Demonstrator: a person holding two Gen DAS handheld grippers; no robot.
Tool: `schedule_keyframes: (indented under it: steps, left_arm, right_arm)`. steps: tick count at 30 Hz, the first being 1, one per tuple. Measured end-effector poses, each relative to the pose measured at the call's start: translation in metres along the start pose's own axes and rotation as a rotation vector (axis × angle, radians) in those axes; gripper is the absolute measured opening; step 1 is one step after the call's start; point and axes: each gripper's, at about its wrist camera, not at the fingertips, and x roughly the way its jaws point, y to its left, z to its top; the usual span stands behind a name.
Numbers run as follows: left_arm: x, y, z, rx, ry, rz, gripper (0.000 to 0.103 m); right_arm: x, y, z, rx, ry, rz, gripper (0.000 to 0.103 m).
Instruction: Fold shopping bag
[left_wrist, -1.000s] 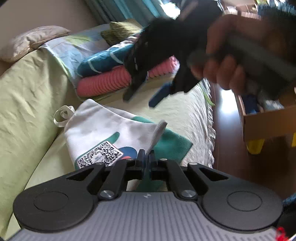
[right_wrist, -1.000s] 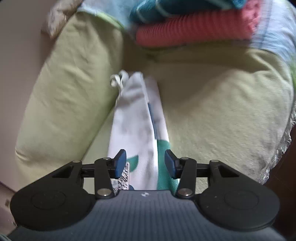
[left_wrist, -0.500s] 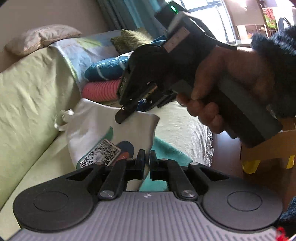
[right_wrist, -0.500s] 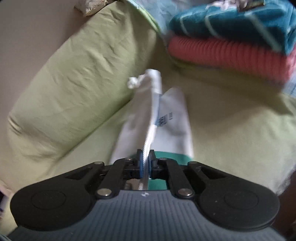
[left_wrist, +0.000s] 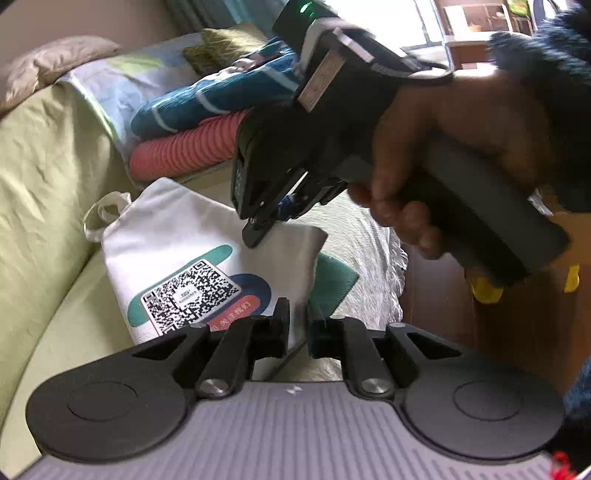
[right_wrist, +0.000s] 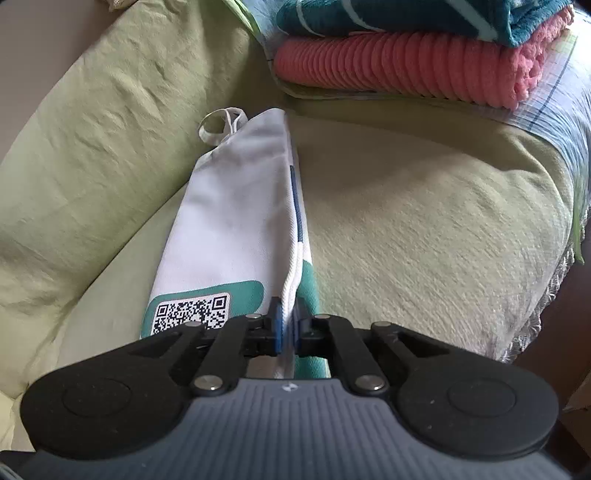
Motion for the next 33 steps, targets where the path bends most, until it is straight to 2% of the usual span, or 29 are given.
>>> schedule_keyframes:
  steps: [3,6,8,10,11,12,13,14,15,16,17,18,21,23,24,26,29,31,33]
  left_arm:
    - [-0.03,0.007,0.001,0.022,-0.028,-0.038,0.016]
    - [-0.048,0.021,0.001,0.047,-0.032,0.005,0.017]
    - [-0.041,0.033,0.0,0.04,0.007,0.061,0.017]
    - [-0.018,0.041,-0.005,0.027,0.077,0.09,0.016]
    - [-0.004,0.043,-0.01,0.021,0.115,0.089,0.016]
    - [0.009,0.042,-0.016,0.018,0.149,0.085,0.016]
    - [0.016,0.04,-0.02,0.021,0.148,0.086,0.005]
    - [0.017,0.037,-0.022,0.026,0.131,0.087,0.002]
    - [0.018,0.034,-0.021,0.029,0.129,0.085,0.0]
    - [0.019,0.031,-0.02,0.038,0.128,0.086,0.0]
    - [0.02,0.029,-0.019,0.051,0.127,0.09,0.0]
    - [0.02,0.027,-0.019,0.059,0.126,0.091,0.0]
    - [0.022,0.029,-0.017,0.05,0.117,0.077,0.0]
    - [0.024,0.027,-0.016,0.071,0.115,0.074,0.0]
    - [0.025,0.026,-0.015,0.086,0.114,0.073,0.0]
    - [0.027,0.027,-0.014,0.102,0.112,0.067,0.0]
    - [0.024,0.03,-0.014,0.119,0.124,0.063,0.0]
    - [0.015,0.037,-0.012,0.12,0.117,0.066,0.01]
    - [0.005,0.05,-0.008,0.098,0.092,0.08,0.01]
  right_arm:
    - [0.002,-0.003,0.001,-0.012,0.006,0.013,0.002]
    - [-0.001,-0.004,0.0,-0.031,0.007,0.017,0.002]
    - [-0.002,0.005,-0.001,-0.11,0.003,-0.007,0.002]
    - [-0.001,0.019,-0.004,-0.25,-0.002,-0.052,0.003]
    - [-0.001,0.028,-0.006,-0.329,-0.007,-0.079,0.008]
    - [-0.003,0.036,-0.01,-0.419,-0.016,-0.13,0.024]
    - [-0.004,0.043,-0.014,-0.494,-0.028,-0.212,0.043]
    - [-0.007,0.046,-0.017,-0.547,-0.048,-0.29,0.066]
    - [-0.015,0.046,-0.02,-0.582,-0.077,-0.327,0.06]
    - [-0.024,0.044,-0.021,-0.585,-0.101,-0.325,0.053]
    - [-0.034,0.043,-0.021,-0.566,-0.12,-0.305,0.036]
    - [-0.044,0.045,-0.022,-0.552,-0.133,-0.25,0.023]
    - [-0.06,0.057,-0.034,-0.579,-0.129,-0.05,0.017]
    - [-0.052,0.064,-0.048,-0.637,-0.068,-0.007,0.015]
    - [-0.044,0.064,-0.055,-0.656,-0.025,-0.018,0.015]
    - [-0.027,0.053,-0.067,-0.666,0.036,-0.098,0.01]
    - [-0.027,0.046,-0.065,-0.653,0.03,-0.09,0.008]
    - [-0.027,0.048,-0.06,-0.662,0.052,-0.09,0.008]
    - [-0.022,0.047,-0.057,-0.65,0.063,-0.086,0.008]
